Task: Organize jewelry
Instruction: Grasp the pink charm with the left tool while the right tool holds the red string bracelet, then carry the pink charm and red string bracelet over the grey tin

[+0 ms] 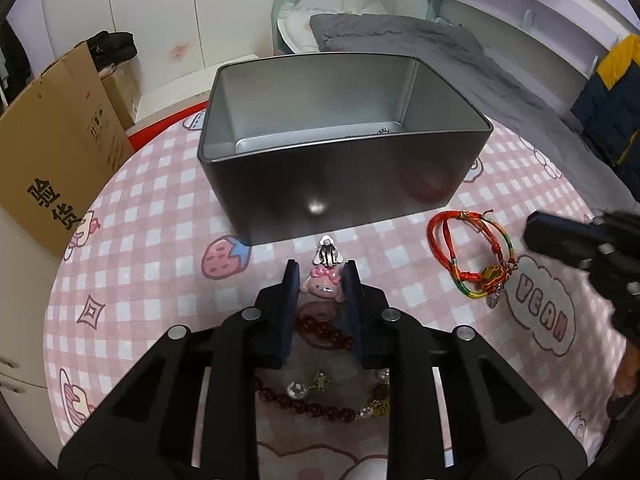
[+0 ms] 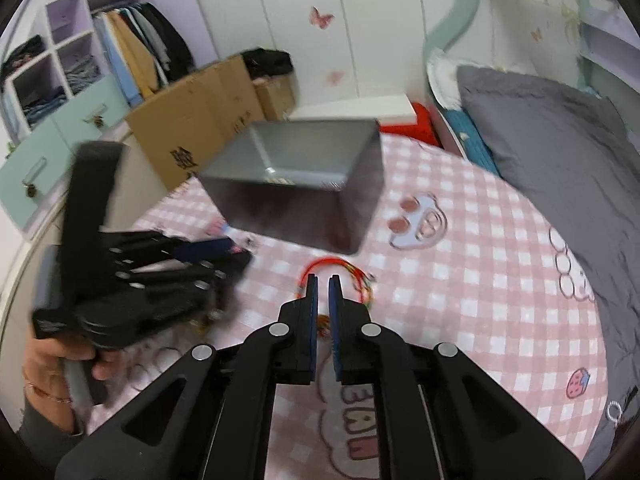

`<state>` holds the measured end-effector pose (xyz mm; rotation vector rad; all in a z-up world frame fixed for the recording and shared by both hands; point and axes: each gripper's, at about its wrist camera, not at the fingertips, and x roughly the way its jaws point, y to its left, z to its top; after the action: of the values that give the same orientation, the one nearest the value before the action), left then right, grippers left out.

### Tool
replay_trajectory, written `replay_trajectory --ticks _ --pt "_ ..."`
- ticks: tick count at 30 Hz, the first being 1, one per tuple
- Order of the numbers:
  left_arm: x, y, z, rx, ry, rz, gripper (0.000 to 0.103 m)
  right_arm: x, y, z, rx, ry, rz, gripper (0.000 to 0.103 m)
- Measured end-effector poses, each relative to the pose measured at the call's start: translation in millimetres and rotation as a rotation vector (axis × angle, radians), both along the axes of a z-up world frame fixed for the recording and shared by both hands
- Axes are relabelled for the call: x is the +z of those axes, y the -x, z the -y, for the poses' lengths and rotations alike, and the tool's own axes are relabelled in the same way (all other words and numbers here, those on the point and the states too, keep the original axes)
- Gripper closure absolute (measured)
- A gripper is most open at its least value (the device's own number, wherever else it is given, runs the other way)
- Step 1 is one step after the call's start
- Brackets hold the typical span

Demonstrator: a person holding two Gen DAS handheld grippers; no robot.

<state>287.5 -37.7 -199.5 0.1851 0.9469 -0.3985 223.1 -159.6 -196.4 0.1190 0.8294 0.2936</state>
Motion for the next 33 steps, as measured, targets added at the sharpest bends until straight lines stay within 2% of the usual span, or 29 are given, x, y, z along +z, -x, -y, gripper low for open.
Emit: replay_trajectory --ticks 6,11,13,14,15,18,21,24,29,33 --pt "6.2 8.6 -3.8 -0.014 0.028 0.008 0.081 -22.7 -10.8 -4.3 -0.033 0.056 -0.064 0.075" --pt "17.9 13.4 -11.3 -0.025 0.059 0.020 0.081 -25.0 -11.5 -8.5 -0.043 0.112 -0.060 0.074" --pt "22.4 15.0 -10.1 -0.030 0.068 0.028 0.081 -26.1 -13.2 -9.0 -0.037 0.120 -0.060 0.079" --pt "24.2 15.5 -9.1 -0.034 0.073 0.028 0.081 -26.9 -13.2 -8.7 -0.037 0.136 -0.059 0.091" --pt "27.6 16.9 -9.0 -0.036 0.076 0.036 0.081 -26.9 -14.4 -8.2 -0.041 0.148 -0.056 0.097" --pt "36.6 21.3 -9.2 -0.053 0.107 0.044 0.081 -23.7 -12.2 -3.8 -0.027 0.103 -0.056 0.099" --pt "52.1 24.5 -7.9 -0.069 0.144 0.064 0.081 -6.2 -3.4 -4.6 -0.021 0.099 -0.008 0.099" --pt "69.0 24.3 -7.8 -0.087 0.180 0.088 0.081 24.3 4.7 -6.0 -0.012 0.082 0.065 0.099" --pt "93.5 13.3 -9.3 -0.074 0.192 0.142 0.081 77.3 8.5 -6.2 -0.016 0.056 0.203 0.099" --pt "107.5 -3.1 -8.8 -0.051 0.199 0.176 0.081 100.0 -5.9 -7.6 -0.042 0.061 0.274 0.099"
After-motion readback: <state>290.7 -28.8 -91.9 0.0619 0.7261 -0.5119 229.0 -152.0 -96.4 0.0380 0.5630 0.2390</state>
